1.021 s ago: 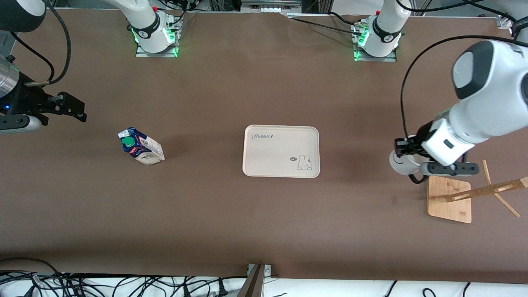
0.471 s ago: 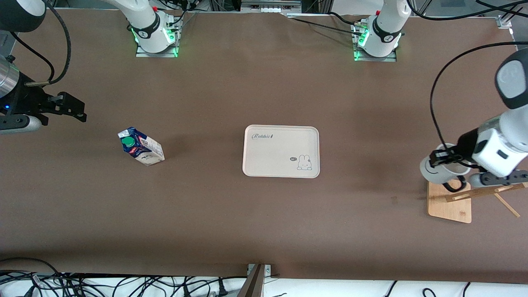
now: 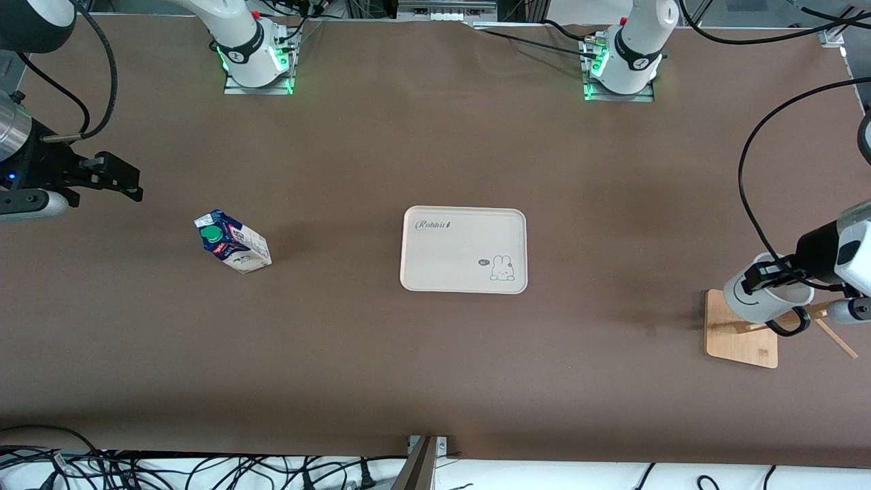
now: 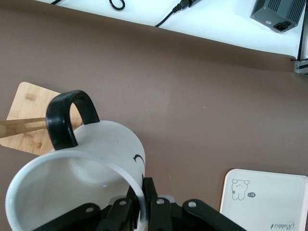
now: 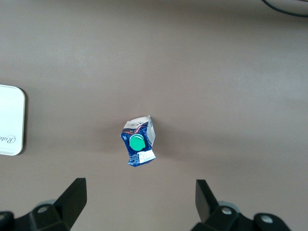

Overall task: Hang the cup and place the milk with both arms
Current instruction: 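Lower the mug handle onto a mug tree peg with the left gripper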

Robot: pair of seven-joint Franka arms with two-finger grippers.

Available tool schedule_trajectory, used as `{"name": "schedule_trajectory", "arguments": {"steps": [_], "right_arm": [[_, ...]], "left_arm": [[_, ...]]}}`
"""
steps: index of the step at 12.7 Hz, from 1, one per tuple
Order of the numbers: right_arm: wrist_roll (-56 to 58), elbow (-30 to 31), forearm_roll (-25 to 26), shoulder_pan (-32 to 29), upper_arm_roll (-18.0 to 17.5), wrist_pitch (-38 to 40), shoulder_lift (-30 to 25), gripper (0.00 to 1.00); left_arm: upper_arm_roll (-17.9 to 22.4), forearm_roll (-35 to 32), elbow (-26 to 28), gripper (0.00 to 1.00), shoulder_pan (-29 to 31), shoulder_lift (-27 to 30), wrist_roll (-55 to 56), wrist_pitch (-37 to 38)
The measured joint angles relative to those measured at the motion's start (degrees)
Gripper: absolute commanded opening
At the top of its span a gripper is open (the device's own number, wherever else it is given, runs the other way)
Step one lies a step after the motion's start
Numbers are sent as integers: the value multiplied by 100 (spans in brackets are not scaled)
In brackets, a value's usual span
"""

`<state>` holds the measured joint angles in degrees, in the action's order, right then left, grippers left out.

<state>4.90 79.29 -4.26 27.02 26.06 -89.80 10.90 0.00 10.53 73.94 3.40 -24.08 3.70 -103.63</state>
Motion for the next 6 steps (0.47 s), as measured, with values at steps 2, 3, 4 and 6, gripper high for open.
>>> {"name": "schedule_trajectory", "arguments": {"steps": [2, 3, 4, 6], "right_arm": [[0, 0, 0, 0, 0, 0, 0, 100], [0, 0, 0, 1, 0, 0, 0, 100], [0, 0, 0, 0, 0, 0, 0, 100], [0, 0, 0, 0, 0, 0, 0, 100]], "left_arm": [[1, 81, -75, 0, 86, -96, -2, -7], [3, 147, -91, 0, 170, -125, -31, -7], [3, 177, -93, 0, 253, -136, -84, -7], [1, 195, -100, 0, 363, -136, -131, -6]]}}
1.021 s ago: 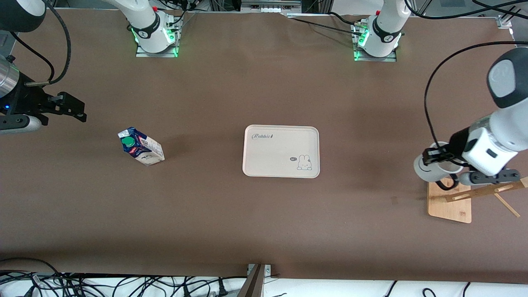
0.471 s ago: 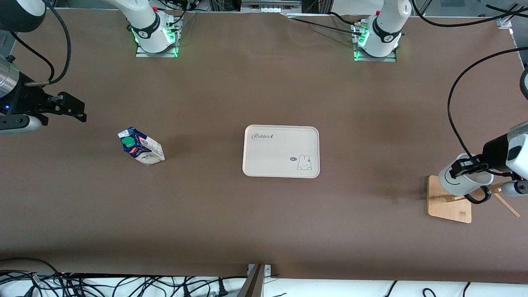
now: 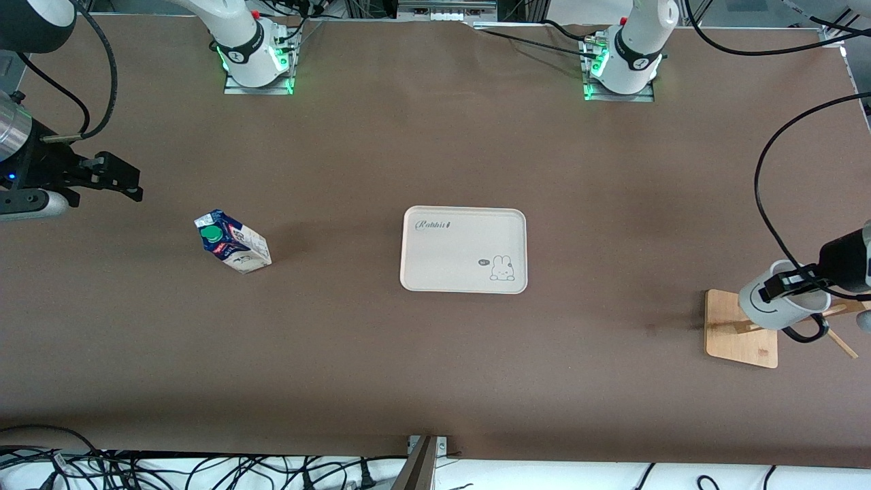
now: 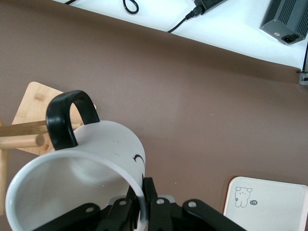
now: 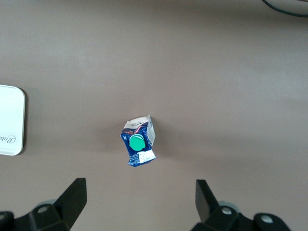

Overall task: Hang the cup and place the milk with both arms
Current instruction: 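Lower the mug handle onto a mug tree peg with the left gripper, then open the left gripper and draw it back from the hanging mug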

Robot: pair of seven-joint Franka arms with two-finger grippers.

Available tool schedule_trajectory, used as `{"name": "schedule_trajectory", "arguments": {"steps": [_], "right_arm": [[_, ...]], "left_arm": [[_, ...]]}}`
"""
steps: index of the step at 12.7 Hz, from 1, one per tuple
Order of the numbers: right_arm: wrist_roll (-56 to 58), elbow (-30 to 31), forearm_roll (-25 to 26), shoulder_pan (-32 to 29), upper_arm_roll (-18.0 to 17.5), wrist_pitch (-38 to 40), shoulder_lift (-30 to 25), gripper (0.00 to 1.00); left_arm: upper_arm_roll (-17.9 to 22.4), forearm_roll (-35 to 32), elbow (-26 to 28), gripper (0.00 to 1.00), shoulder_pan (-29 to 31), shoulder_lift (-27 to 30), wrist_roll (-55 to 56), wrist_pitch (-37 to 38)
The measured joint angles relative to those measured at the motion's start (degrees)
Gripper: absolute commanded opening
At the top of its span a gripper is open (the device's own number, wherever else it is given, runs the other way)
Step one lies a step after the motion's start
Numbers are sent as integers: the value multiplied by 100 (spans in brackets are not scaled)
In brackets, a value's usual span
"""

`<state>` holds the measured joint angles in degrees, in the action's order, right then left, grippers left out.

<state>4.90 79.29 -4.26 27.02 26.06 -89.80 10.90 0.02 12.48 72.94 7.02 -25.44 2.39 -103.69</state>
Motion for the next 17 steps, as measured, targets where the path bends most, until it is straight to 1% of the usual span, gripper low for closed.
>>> {"name": "schedule_trajectory", "arguments": {"steps": [5, 7, 10, 11, 12, 15, 17], "right_arm": [[0, 0, 0, 0, 0, 0, 0, 100], [0, 0, 0, 0, 0, 0, 0, 100], [0, 0, 0, 1, 0, 0, 0, 100], [0, 0, 0, 1, 0, 0, 0, 100], [0, 0, 0, 1, 0, 0, 0, 100], [0, 0, 0, 1, 0, 0, 0, 100], [0, 0, 0, 1, 0, -1, 0, 100]], "left_arm": [[-1, 1, -3, 0, 75, 1, -51, 265], [-2, 1, -6, 0, 186, 5, -152, 448], [0, 1, -18, 0, 411, 17, -516, 524], [-2, 1, -31, 46, 483, 19, -676, 531], [-2, 2, -50, 99, 543, 19, -856, 542], [-6, 156, -101, 100, 600, 30, -1027, 560], [-51, 166, -182, 100, 596, 150, -1029, 824]]}}
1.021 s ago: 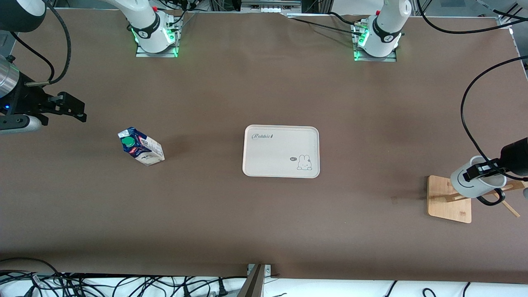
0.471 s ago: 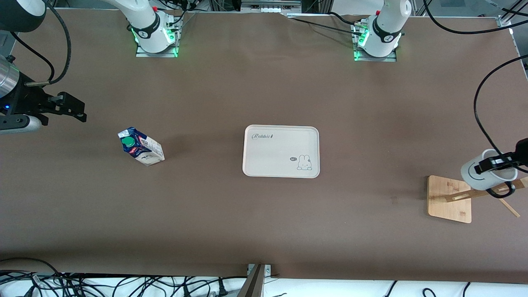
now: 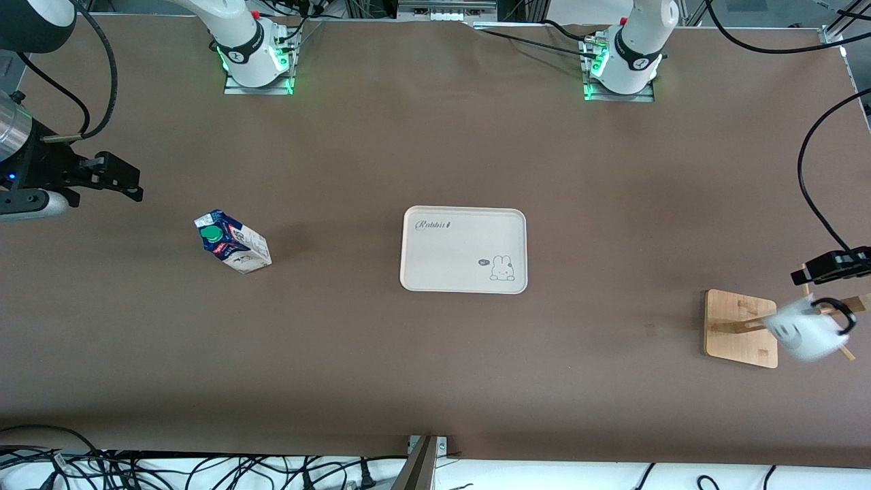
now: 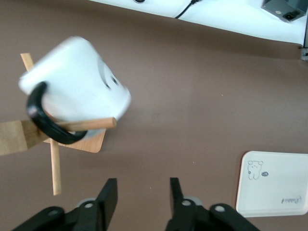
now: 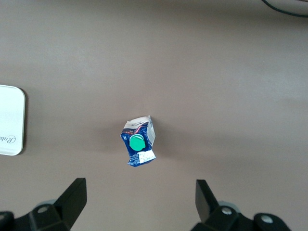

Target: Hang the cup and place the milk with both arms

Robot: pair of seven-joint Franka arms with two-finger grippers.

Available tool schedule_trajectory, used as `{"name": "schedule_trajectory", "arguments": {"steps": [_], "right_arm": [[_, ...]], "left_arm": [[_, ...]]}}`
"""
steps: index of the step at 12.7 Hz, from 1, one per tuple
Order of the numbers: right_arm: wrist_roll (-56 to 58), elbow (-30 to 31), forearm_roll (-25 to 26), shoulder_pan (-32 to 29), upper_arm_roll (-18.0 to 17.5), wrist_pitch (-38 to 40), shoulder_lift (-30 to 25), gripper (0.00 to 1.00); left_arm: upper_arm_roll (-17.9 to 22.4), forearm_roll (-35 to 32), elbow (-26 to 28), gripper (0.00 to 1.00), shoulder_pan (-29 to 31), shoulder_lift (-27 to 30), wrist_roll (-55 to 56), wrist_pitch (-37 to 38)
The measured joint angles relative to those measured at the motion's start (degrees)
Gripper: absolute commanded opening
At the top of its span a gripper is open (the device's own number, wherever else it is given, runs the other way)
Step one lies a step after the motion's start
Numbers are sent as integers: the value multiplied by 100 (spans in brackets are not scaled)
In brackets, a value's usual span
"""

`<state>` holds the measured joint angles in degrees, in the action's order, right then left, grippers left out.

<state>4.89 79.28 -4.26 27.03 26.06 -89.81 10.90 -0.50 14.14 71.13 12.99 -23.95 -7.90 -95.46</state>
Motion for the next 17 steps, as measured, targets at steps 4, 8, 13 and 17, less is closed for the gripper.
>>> {"name": "schedule_trajectory", "arguments": {"steps": [4, 8, 13, 17], "right_arm": [[0, 0, 0, 0, 0, 0, 0, 100], [0, 0, 0, 4, 0, 0, 0, 100], [0, 0, 0, 7, 0, 0, 1, 100], [0, 0, 0, 7, 0, 0, 1, 100]], "left_arm": [[-44, 0, -60, 100, -2, 537, 0, 925], [-227, -330, -49, 100, -240, 716, -19, 1112], [-281, -1059, 29, 100, -1340, 674, 1202, 1117], [-223, -1065, 34, 100, -1192, 681, 782, 1576]]}}
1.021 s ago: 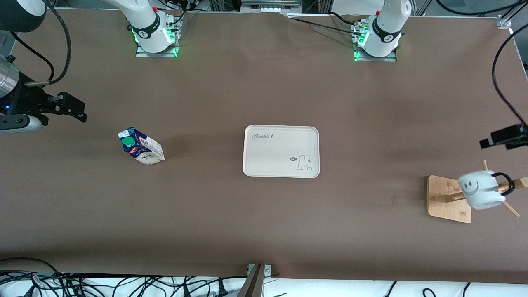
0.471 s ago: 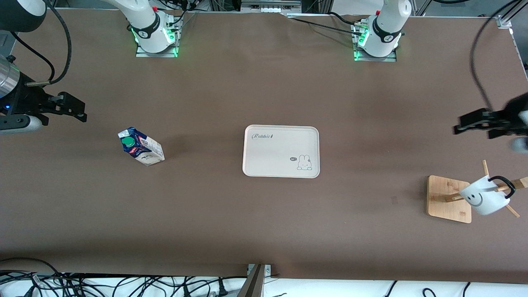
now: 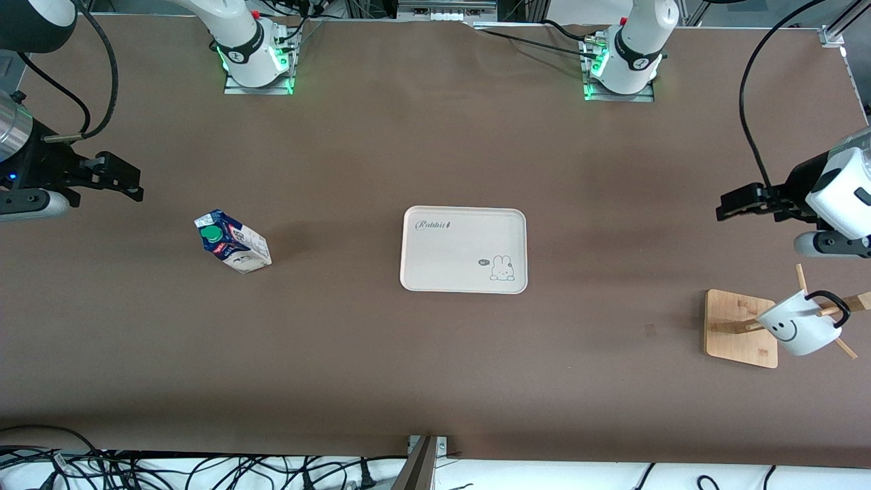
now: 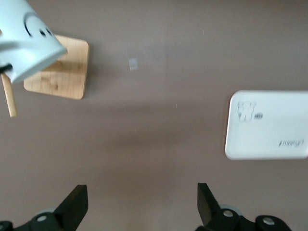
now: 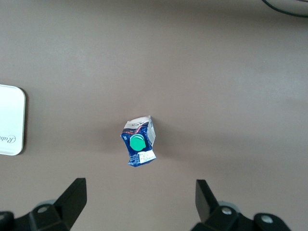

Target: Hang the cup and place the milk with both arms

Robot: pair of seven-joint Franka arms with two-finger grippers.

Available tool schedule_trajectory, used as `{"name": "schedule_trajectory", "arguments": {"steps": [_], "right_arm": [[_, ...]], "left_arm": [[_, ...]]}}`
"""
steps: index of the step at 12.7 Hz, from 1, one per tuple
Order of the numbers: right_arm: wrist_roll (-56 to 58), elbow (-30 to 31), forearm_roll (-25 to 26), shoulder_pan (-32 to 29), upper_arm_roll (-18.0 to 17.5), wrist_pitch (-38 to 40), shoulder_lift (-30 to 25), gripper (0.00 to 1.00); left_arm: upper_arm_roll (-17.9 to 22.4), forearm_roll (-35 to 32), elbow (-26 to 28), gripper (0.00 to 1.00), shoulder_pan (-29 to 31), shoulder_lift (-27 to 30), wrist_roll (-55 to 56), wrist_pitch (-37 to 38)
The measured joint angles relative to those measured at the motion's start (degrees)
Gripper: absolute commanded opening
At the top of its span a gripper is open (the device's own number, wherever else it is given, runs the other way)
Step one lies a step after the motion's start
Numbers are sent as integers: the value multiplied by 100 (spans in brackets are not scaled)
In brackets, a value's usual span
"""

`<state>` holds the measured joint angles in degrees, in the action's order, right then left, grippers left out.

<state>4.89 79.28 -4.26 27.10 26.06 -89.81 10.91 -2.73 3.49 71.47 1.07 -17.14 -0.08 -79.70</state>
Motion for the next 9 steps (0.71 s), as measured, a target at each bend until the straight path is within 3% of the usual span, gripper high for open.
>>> {"name": "schedule_trajectory", "arguments": {"steps": [9], "right_arm": [[0, 0, 0, 0, 0, 0, 0, 100]], "left_arm": [[65, -158, -142, 100, -42, 19, -585, 55]]}}
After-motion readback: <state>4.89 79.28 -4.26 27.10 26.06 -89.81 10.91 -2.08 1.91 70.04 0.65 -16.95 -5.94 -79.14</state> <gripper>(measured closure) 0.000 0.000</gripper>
